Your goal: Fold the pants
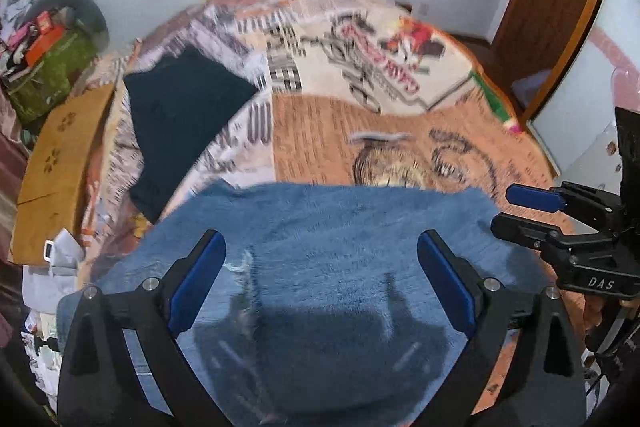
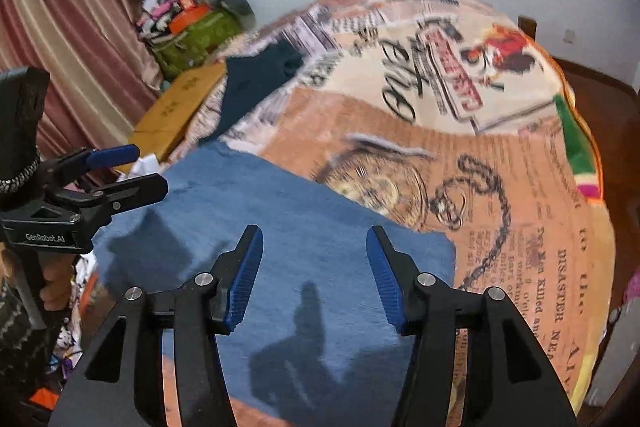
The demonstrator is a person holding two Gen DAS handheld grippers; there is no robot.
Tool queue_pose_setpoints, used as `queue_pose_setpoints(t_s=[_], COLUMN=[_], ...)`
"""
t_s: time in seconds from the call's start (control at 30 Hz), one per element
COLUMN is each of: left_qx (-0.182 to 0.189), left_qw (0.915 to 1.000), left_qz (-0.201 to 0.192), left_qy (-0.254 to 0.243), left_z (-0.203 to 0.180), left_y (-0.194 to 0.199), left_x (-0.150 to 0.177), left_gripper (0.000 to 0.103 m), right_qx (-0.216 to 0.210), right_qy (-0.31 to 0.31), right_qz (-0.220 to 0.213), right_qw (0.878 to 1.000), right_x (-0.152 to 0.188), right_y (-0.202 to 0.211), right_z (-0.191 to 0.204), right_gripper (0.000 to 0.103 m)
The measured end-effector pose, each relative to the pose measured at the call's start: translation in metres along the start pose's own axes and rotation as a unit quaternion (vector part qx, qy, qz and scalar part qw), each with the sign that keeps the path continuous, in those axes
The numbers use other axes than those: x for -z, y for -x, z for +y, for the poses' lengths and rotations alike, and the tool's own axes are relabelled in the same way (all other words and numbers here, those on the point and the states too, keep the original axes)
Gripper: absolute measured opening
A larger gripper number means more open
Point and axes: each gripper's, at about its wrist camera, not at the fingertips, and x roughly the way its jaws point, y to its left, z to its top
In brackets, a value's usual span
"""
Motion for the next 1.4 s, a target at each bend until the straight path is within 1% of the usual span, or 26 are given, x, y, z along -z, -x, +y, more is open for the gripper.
queue_pose_setpoints(t_s=[0.13, 0.23, 0.3, 0.37, 0.47, 0.63, 0.87, 1.0, 1.17, 1.3, 1.4], left_qx=[-0.012, -0.022, -0.031, -0.037, -0.034, -0.036, -0.023, -0.027, -0.033, -0.053, -0.068], left_qw=[0.9987, 0.9961, 0.9946, 0.9942, 0.9941, 0.9946, 0.9969, 0.9973, 0.9978, 0.9979, 0.9958], left_qz=[0.049, 0.082, 0.093, 0.090, 0.090, 0.078, 0.072, 0.066, 0.057, 0.025, -0.020], left_qy=[-0.009, -0.021, -0.036, -0.048, -0.050, -0.058, -0.021, -0.016, 0.005, 0.027, 0.059], left_z=[-0.003, -0.005, -0.006, -0.008, -0.007, -0.007, 0.005, 0.007, 0.015, 0.033, 0.056], left_y=[-0.035, -0.056, -0.065, -0.068, -0.066, -0.056, -0.042, -0.033, -0.019, 0.005, 0.036], left_x=[0.005, 0.013, 0.017, 0.022, 0.027, 0.037, 0.053, 0.058, 0.063, 0.065, 0.066], left_gripper=[0.097, 0.097, 0.098, 0.101, 0.101, 0.102, 0.102, 0.102, 0.101, 0.101, 0.101], right_qx=[0.003, -0.013, -0.018, -0.013, 0.000, 0.011, 0.025, 0.035, 0.058, 0.059, 0.057], right_qy=[-0.015, -0.034, -0.031, -0.012, 0.008, 0.002, -0.015, -0.017, -0.011, -0.008, -0.002], right_qz=[0.037, 0.070, 0.080, 0.084, 0.079, 0.073, 0.063, 0.058, 0.057, 0.041, 0.021], right_qw=[0.999, 0.997, 0.996, 0.996, 0.997, 0.997, 0.998, 0.998, 0.997, 0.997, 0.998], right_x=[0.010, 0.020, 0.028, 0.035, 0.044, 0.059, 0.078, 0.081, 0.077, 0.069, 0.058], right_y=[-0.026, -0.041, -0.045, -0.045, -0.038, -0.025, -0.009, -0.004, -0.001, 0.006, 0.014], right_z=[-0.017, -0.029, -0.029, -0.025, -0.019, -0.021, -0.022, -0.019, -0.012, -0.005, 0.005], right_gripper=[0.050, 0.051, 0.053, 0.058, 0.062, 0.064, 0.064, 0.064, 0.065, 0.065, 0.065])
